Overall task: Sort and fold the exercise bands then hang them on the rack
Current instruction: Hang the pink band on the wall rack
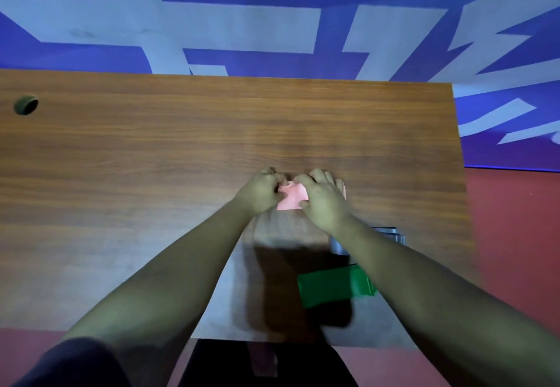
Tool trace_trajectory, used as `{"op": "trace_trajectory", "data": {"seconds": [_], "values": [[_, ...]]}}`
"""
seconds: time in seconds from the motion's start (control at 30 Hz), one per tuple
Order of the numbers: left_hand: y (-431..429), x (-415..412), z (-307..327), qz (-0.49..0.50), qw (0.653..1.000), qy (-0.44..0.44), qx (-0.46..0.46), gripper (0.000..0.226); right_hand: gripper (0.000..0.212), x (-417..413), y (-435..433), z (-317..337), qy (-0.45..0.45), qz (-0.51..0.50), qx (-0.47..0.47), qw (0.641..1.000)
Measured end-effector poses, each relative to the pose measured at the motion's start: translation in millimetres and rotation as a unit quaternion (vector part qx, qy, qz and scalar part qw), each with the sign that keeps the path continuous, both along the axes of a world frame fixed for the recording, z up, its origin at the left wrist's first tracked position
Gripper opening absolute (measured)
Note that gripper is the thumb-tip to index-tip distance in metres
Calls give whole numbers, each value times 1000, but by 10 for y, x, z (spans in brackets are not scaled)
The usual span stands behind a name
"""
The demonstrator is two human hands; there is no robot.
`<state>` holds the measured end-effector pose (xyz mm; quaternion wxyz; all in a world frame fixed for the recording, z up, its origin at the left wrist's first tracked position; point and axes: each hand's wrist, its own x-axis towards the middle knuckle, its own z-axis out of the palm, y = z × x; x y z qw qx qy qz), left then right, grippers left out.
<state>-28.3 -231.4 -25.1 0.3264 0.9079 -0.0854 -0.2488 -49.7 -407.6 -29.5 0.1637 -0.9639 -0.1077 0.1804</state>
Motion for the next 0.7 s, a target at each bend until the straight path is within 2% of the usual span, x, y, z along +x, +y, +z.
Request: {"op": "trace_trajectory", "data": {"seconds": [0.2, 0.37, 0.5, 0.6, 0.67, 0.7], "values": [[57, 12, 141, -16, 999, -6, -45, 17, 21, 84, -41, 175, -25, -16, 146, 989], [130, 95, 537, -31, 997, -32, -69, 17, 24, 133, -86, 539, -21, -6, 174, 985], [182, 218, 994, -62, 994, -57, -66, 24, 13, 245, -23, 976, 5, -16, 233, 972], [261, 305, 1403, -69, 994, -39, -72, 21, 17, 360, 21, 1381, 15, 20, 263, 964], [320, 351, 1696, -84, 993, -29, -77, 15, 11, 423, 53, 1720, 55, 21, 265, 962], [347, 368, 1852, -95, 992, -30, -77, 14, 16, 444, 66, 1887, 73, 22, 269, 960]]}}
